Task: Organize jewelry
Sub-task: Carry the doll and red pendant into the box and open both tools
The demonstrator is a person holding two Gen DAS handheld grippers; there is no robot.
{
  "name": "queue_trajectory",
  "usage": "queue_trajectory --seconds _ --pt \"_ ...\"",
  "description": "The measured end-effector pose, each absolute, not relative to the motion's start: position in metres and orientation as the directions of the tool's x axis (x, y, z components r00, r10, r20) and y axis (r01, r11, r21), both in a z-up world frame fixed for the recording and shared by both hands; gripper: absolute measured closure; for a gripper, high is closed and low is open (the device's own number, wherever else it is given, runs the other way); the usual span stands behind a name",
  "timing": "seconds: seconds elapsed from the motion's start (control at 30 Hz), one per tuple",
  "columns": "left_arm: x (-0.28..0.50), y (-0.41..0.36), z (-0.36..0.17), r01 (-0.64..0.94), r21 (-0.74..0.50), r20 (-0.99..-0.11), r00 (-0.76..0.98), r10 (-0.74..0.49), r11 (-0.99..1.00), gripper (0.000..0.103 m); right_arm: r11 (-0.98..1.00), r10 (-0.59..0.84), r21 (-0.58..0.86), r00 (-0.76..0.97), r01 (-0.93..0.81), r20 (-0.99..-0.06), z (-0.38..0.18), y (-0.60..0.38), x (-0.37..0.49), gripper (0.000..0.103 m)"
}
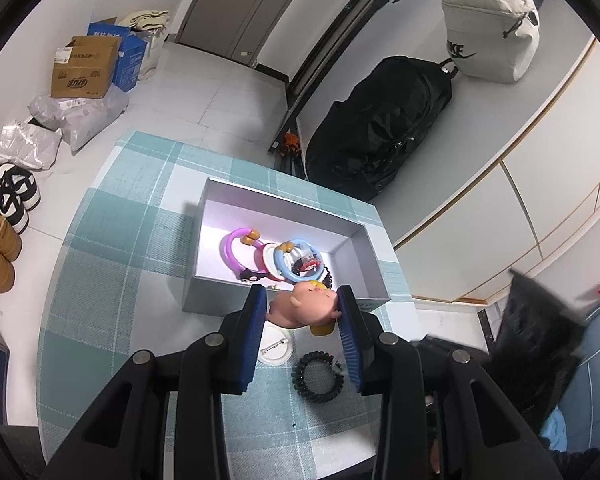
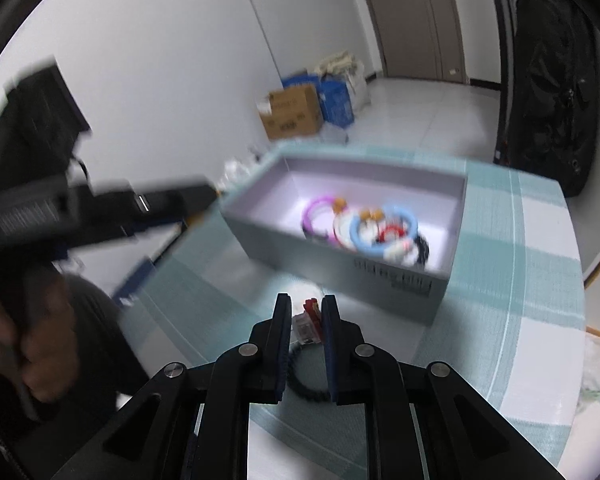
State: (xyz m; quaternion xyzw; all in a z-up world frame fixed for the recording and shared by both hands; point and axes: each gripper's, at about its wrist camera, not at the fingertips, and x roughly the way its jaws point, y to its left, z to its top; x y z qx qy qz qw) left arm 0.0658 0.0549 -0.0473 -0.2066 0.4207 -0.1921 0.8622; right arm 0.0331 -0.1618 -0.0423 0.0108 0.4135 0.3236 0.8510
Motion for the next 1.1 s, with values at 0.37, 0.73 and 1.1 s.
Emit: queue_trajectory --seconds 0.37,0.73,1.1 --pt "0.094 0.045 -0.044 0.166 -0.512 -0.641 0.580 -0.503 0.843 0.073 0.757 0.651 0.432 0.509 -0.491 -0.563 -0.009 -0.179 0.072 0.089" --pt "0.118 0.035 -0.057 0.149 -0.496 -0.683 0.541 -0.490 0.856 0.073 0.761 0.648 0.462 0.502 -0.455 -0.573 -0.019 -0.186 0.109 0.089" --pt "0.137 0.035 -0.063 0.130 -0.536 -0.690 0.502 -0.521 0.834 0.056 0.755 0.656 0.498 0.485 -0.427 -0.578 -0.034 -0.193 0.126 0.058"
